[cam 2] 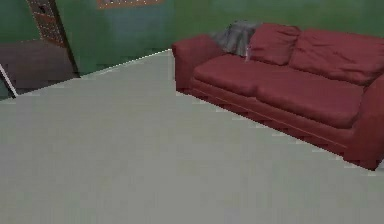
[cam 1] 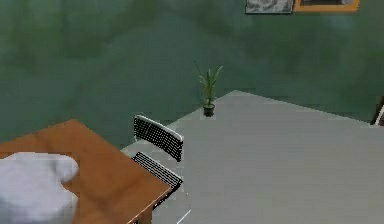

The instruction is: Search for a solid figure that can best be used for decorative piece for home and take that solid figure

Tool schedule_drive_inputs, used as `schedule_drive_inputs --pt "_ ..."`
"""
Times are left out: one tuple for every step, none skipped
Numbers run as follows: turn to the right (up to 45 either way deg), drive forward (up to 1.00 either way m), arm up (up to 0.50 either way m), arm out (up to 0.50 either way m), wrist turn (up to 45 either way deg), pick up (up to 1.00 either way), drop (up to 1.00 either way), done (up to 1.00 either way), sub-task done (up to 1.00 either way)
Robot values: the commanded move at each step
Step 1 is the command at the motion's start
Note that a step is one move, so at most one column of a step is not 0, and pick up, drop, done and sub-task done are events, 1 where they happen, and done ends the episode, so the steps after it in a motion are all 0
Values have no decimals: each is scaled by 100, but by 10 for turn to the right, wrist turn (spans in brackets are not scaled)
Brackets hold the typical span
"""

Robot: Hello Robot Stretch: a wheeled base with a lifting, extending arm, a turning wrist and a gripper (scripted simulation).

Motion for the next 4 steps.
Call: schedule_drive_inputs --pt "-180 0 0 0 0 0 0 0 0" --pt "0 15 0 0 0 0 0 0 0" --pt "-450 0 0 0 0 0 0 0 0" --pt "-450 0 0 0 0 0 0 0 0"
